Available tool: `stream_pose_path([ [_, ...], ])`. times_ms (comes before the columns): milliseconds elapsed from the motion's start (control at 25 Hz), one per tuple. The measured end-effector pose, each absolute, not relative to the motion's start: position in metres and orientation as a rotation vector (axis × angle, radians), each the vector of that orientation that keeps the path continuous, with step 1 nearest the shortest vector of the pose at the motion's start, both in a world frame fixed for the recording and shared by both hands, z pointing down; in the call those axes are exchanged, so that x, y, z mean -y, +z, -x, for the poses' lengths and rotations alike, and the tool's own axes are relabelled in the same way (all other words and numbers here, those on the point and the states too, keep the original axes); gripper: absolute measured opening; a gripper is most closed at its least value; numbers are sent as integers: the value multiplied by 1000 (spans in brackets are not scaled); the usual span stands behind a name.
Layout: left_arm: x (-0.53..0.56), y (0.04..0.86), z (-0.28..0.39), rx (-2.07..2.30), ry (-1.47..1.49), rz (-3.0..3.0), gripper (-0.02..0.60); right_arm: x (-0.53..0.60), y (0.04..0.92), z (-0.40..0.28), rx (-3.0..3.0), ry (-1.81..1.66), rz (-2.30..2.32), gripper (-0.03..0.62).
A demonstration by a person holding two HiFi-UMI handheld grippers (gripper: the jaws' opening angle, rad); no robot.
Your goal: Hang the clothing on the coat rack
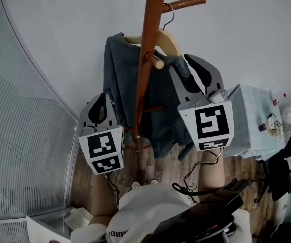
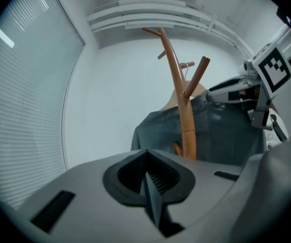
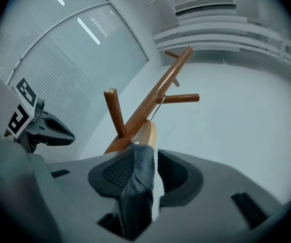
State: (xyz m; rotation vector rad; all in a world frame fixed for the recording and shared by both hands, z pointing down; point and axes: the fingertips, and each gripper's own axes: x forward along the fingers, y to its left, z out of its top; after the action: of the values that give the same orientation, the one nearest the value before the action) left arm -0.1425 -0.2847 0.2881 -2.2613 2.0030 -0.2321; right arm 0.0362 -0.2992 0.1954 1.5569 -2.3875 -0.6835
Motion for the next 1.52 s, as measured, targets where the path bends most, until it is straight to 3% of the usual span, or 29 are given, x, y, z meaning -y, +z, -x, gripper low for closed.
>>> stream_pose_path([
  [800,285,287,130,-1988,-220,2275,14,282,168,-55,2469,-825,-1707,24],
  [1520,287,285,122,-1981,-211,2272,14,285,164,-87,2398,-777,-1867,18],
])
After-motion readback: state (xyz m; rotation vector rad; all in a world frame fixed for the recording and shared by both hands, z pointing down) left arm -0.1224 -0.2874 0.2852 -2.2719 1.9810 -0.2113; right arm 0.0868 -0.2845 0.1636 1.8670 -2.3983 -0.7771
